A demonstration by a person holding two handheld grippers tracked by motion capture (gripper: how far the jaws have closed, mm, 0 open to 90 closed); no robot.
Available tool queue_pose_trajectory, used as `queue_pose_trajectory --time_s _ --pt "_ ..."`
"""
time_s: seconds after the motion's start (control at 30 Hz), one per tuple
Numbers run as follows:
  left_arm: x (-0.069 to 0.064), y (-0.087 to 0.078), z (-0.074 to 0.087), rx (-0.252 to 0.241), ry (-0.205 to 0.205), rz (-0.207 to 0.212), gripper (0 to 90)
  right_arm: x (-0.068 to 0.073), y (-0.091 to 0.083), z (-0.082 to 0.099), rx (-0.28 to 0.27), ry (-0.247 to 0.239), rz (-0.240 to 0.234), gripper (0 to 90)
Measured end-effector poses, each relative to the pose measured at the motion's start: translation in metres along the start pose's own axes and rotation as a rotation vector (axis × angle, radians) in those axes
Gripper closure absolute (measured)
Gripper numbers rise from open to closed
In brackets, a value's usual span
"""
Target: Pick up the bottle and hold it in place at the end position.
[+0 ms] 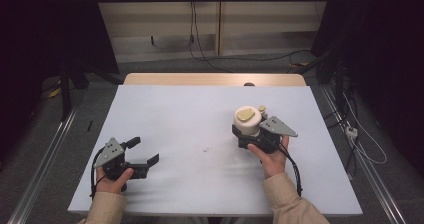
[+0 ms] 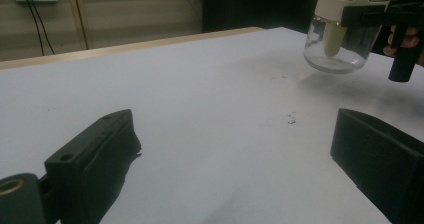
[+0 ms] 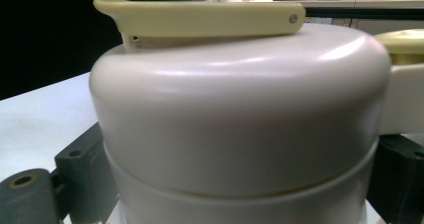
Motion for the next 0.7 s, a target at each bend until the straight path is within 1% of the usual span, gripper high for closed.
queue_pose_trajectory --time_s 0.23,0.63,0.7 --pt "0.0 0.0 0.0 0.0 -0.004 0.0 4.0 0.002 0.005 0.0 -0.001 0.002 -0.003 6.9" --pt "0.0 0.0 0.0 -0.001 -0.006 0.001 4.0 0.008 0.013 -0.001 -0.001 -0.015 -0.023 6.9" --pt "0.0 0.0 0.0 -0.003 -0.005 0.0 4.0 0.008 0.015 -0.001 0.003 -0.018 -0.02 6.9"
Point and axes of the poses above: each handheld gripper's, and its own axes: y roughly forward along the jaws, z roughly out of its underside, x roughly to its left, the point moved 5 cm from there along y, roughly forward along the jaws, and after that the axes turned 5 degrees about -x, right-handed, at the moved point
